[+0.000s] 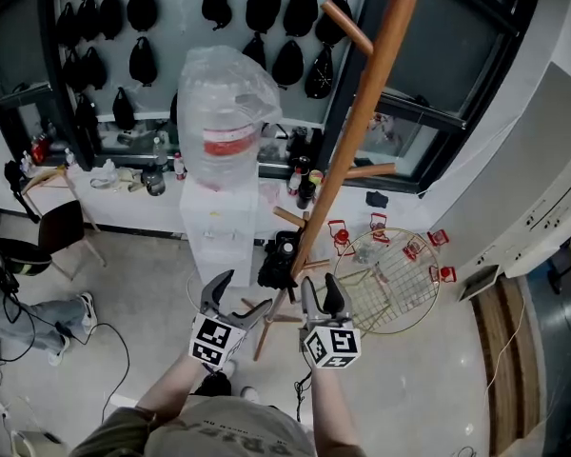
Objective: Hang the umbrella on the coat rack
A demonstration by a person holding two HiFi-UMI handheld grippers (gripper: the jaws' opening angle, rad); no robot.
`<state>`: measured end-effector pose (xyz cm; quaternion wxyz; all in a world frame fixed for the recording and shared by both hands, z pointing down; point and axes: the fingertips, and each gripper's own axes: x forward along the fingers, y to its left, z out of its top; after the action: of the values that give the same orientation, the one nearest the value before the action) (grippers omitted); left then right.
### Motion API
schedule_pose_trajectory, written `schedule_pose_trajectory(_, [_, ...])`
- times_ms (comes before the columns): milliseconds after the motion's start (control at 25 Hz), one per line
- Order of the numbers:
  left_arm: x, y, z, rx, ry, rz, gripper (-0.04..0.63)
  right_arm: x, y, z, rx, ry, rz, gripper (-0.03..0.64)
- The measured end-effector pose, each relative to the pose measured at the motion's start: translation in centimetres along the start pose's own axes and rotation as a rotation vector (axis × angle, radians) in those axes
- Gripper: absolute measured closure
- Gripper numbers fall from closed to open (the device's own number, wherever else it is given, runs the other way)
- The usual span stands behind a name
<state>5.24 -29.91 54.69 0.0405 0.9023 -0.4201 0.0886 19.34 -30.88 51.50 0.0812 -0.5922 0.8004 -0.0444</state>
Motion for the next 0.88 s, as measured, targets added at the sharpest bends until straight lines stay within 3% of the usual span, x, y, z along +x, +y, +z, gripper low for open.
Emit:
schedule_pose_trajectory(200, [-1.3, -0.6, 2.6, -0.006, -0.072, 0.042, 0.161, -3.0, 1.3, 3.3, -0.070, -0.076, -0.007, 0.411])
schedule_pose_trajectory(400, [-1.8, -1.6, 2.7, 0.006, -0.072, 0.067, 0.163, -4.9, 2.3, 4.5, -0.143, -0.081, -0.009, 0.417])
schedule_pose_trajectory(520, [-2.2, -1.9, 3.0, 0.022, -0.083, 0.122, 0.185, -6.0, 1.8, 4.5, -0.205, -0.081, -0.063, 0.436])
schedule_pose_trajectory(560, [-2.4, -1.8, 3.0, 0.027, -0.089, 0.150, 0.242, -6.3, 1.6, 4.5, -0.226, -0.082, -0.079, 0.458])
schedule_pose_trajectory(600, [-2.6, -1.6, 3.1, 0.031, -0.099, 0.179, 0.353, -6.6, 1.5, 4.4, -0.234, -0.084, -0.089, 0.469])
schedule_pose_trajectory(640, [-2.9, -1.4, 3.2, 0.033, -0.112, 0.203, 0.423, -6.8, 1.4, 4.4, -0.233, -0.087, -0.093, 0.476])
schedule_pose_trajectory(760, [-3.5, -1.1, 3.9, 0.030, -0.141, 0.237, 0.471, -7.2, 1.4, 4.7, -0.224, -0.097, -0.091, 0.482])
schedule_pose_trajectory(800, [-3.7, -1.1, 4.1, 0.028, -0.150, 0.245, 0.489, -7.3, 1.5, 4.8, -0.224, -0.100, -0.091, 0.530])
schedule_pose_trajectory(880, [-4.0, -1.1, 4.6, 0.026, -0.168, 0.260, 0.524, -7.6, 1.6, 5.0, -0.218, -0.103, -0.090, 0.538])
